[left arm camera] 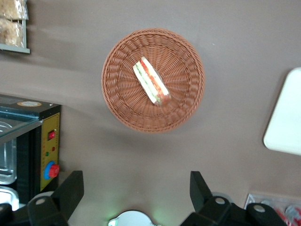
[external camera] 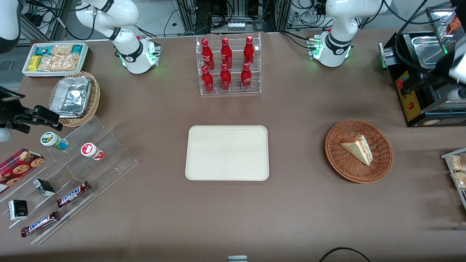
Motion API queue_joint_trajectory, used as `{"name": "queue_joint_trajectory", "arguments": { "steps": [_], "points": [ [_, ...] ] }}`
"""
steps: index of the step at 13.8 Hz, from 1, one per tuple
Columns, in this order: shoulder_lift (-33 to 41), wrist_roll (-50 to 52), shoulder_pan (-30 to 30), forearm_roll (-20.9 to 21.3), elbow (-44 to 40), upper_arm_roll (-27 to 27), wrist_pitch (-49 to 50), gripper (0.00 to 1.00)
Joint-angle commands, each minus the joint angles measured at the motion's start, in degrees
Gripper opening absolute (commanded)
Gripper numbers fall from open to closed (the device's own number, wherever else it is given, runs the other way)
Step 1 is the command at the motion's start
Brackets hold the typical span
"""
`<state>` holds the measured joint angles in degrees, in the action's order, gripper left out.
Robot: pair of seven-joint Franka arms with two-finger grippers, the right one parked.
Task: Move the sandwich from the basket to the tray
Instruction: 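Move the left gripper down over the wrapped sandwich in the wicker basket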
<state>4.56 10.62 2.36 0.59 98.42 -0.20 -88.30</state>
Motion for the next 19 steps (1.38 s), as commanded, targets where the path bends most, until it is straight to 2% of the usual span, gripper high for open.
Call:
{"name": "queue_joint_trajectory", "arguments": {
  "steps": [1, 3, 6, 10, 13, 17, 19],
  "points": [
    [-7.4, 9.0, 1.0, -0.5, -0.5, 0.3, -3.9, 1.0],
    [-12.2, 18.2, 1.2, -0.7, 0.5, 0.4, -8.8, 1.0],
    [-13.8, 32.6, 1.2, -1.3, 7.0, 0.3, -18.5, 1.0],
    [-15.4, 38.9, 1.2, -4.4, 15.5, 0.4, -32.5, 1.0],
    [-18.1, 44.5, -0.1, -4.4, 17.4, 0.2, -37.4, 1.0],
    [-18.4, 45.0, -0.4, -4.4, 23.2, 0.2, -44.8, 1.0],
    [-18.4, 45.1, -0.5, -4.3, 24.5, 0.2, -45.6, 1.0]
  ]
}}
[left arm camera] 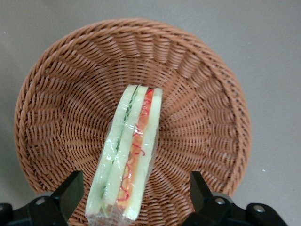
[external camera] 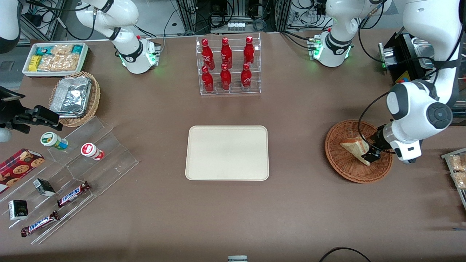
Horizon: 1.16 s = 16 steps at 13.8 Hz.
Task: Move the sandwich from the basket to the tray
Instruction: 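Close the left gripper on the sandwich's crust edge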
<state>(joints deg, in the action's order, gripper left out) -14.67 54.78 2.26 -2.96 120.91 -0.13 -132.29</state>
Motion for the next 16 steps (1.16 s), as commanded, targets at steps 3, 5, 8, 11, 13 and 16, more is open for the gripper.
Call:
{"name": "queue_joint_trajectory", "arguments": {
  "steps": [3, 5, 8, 11, 13, 16],
  "points": [
    [0.7, 1.0, -0.4, -0.7, 3.0, 0.1, -2.3, 1.0],
    [0.3, 1.0, -0.4, -0.5, 3.8, 0.1, -3.0, 1.0],
    [-0.4, 1.0, -0.9, -0.4, 4.1, 0.1, -3.0, 1.0],
    [-1.1, 0.9, -1.0, -0.4, 3.8, 0.1, -3.4, 0.83],
    [-1.8, 0.9, -1.2, -0.1, 3.5, 0.0, -3.4, 0.39],
    [-2.0, 0.4, -1.6, 0.2, 3.5, 0.1, -3.2, 0.21]
  ]
}}
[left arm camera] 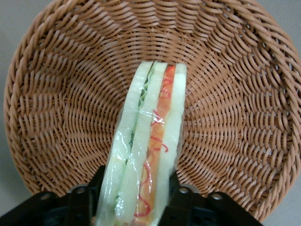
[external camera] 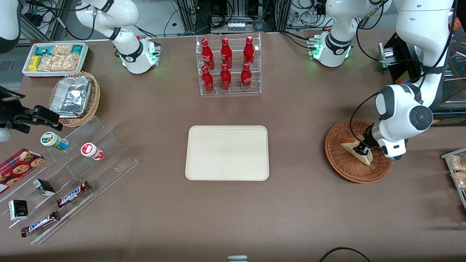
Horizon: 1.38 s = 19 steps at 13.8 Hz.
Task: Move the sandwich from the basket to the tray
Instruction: 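Close the left gripper on the sandwich's crust edge, then lift the sandwich out of the basket with the left gripper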
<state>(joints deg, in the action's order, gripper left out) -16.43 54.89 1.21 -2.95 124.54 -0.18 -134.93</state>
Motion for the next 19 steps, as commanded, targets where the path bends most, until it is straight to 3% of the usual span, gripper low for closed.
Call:
{"name": "queue_joint_trajectory", "arguments": {
  "steps": [1, 3, 6, 10, 15, 19],
  "points": [
    [-0.2, -0.2, -0.5, 0.2, -0.1, 0.2, -0.3, 0.21],
    [0.5, -0.5, -0.2, 0.7, -0.1, 0.2, 0.7, 0.2],
    [4.5, -1.9, -1.5, 6.0, -3.8, -0.3, 11.4, 0.2],
    [7.2, -4.0, -10.7, 7.4, -15.8, -0.3, 29.0, 0.2],
    [5.3, -3.0, -24.0, 6.6, -22.0, -0.5, 28.5, 0.2],
    [-4.4, -1.5, -33.8, 6.7, -29.1, -0.4, 24.3, 0.21]
  ]
}}
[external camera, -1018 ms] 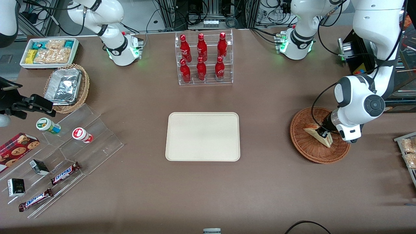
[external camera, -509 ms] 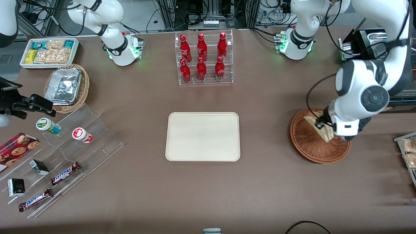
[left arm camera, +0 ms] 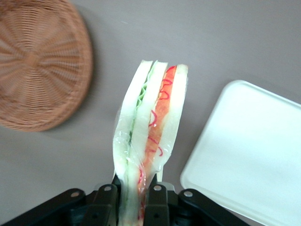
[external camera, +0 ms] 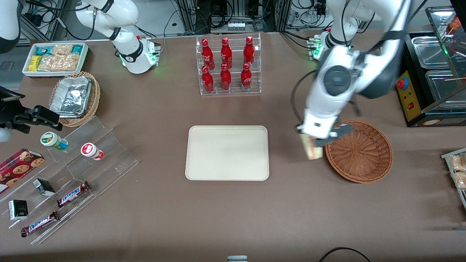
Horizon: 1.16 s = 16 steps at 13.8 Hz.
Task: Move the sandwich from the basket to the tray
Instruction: 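Carry the sandwich over the cream tray with the left gripper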
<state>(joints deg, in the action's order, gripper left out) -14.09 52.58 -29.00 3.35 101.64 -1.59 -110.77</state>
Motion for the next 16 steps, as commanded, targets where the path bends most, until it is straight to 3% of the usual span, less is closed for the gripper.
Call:
{"name": "queue_joint_trajectory", "arguments": {
  "steps": [1, 8, 16],
  "points": [
    [-8.8, 0.9, -5.5, 0.4, -7.2, 1.0, -0.6, 0.21],
    [-15.7, 1.3, -11.9, 0.2, -7.8, 1.0, -11.7, 0.23],
    [-21.9, 4.3, -13.4, 1.2, -7.9, 1.0, -19.8, 0.23]
  ]
}}
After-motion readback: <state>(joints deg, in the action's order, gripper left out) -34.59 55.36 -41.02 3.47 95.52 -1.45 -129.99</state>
